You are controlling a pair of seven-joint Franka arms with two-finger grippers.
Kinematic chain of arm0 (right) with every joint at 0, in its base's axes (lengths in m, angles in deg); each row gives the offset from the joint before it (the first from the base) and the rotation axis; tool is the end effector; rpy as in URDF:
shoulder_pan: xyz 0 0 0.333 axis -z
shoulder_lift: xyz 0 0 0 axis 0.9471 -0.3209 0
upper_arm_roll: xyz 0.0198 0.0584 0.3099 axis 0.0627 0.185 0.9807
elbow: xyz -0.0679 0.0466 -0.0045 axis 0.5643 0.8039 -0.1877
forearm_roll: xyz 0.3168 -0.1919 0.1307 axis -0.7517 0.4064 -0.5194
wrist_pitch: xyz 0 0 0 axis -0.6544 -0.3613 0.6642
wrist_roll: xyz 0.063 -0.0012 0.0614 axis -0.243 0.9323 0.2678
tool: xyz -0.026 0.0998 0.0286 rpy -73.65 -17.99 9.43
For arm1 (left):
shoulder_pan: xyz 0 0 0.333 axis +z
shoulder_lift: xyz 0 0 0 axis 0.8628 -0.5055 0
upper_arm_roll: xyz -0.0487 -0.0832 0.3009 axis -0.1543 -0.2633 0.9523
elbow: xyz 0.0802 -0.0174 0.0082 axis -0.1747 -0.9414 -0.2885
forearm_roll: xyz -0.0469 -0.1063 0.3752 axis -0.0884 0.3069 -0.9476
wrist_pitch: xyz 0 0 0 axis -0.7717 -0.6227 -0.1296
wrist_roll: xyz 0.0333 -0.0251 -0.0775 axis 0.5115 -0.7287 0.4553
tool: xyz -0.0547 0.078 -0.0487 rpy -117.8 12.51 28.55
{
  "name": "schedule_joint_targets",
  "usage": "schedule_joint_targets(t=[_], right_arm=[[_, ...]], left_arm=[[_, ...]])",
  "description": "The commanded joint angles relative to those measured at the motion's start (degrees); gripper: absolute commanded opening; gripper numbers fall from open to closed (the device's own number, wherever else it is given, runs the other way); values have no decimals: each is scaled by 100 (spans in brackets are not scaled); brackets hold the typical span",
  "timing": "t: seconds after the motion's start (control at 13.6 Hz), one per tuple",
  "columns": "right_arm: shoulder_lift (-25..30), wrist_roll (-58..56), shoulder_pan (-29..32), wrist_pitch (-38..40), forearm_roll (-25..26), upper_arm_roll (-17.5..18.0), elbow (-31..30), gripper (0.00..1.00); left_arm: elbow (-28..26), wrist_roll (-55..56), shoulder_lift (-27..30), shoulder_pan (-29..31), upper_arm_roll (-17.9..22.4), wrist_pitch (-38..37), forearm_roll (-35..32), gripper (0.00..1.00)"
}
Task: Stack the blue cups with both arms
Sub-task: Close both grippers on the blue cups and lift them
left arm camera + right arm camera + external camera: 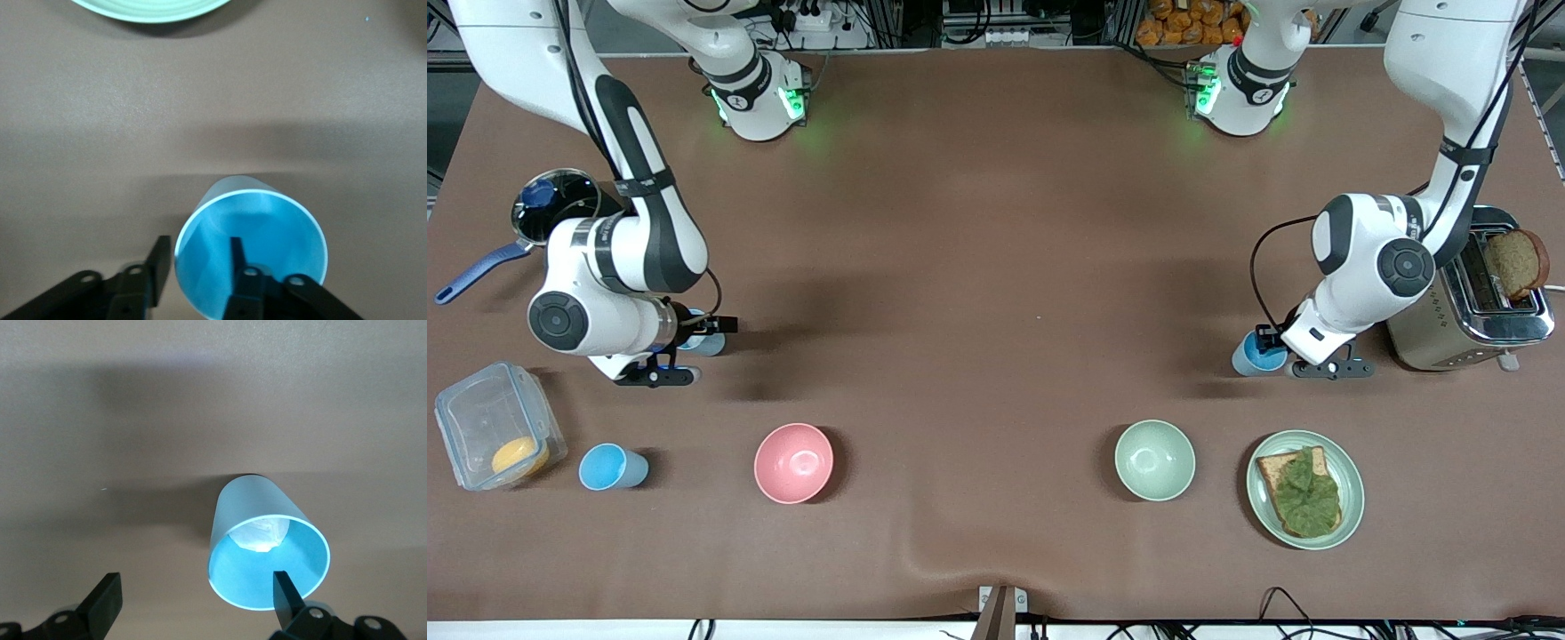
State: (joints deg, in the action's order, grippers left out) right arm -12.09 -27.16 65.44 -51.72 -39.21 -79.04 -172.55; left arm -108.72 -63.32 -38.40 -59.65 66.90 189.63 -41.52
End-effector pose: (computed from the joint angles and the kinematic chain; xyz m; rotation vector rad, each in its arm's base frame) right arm 0.5827 0.0098 0.2509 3.0770 -0.0061 -0.4828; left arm 0.5709 -0.0413 0.2343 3.1241 -0.0087 0.0151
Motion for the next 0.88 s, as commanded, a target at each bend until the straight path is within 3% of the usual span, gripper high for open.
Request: schedule_joint_targets(t=[0.0, 0.22, 0.37, 0.44, 0.59, 0.66, 0.81], right_arm=[[-169, -30, 40, 9, 106, 17, 155, 100], [-284, -30, 75, 1, 97, 8, 208, 100], [-302, -30, 75, 1, 97, 8, 217, 73], [-319, -30, 75, 9, 97, 8, 217, 54], [-328, -30, 84, 18, 88, 8, 217, 7], [-328, -30, 84, 27, 88, 8, 217, 0], [-337, -38, 66, 53, 97, 8, 278, 0]], left_arm=[[19, -89, 165, 55, -36, 50, -118, 0], [273, -115, 323, 28, -45, -20, -118, 0], [291, -133, 446, 28, -53, -38, -127, 0], [318, -220, 499, 2, -53, -46, -127, 0], [510, -309, 622, 2, -62, -405, -127, 0], [694, -309, 675, 11, -88, -694, -127, 0], [1246, -309, 719, 2, -167, -1562, -57, 0]])
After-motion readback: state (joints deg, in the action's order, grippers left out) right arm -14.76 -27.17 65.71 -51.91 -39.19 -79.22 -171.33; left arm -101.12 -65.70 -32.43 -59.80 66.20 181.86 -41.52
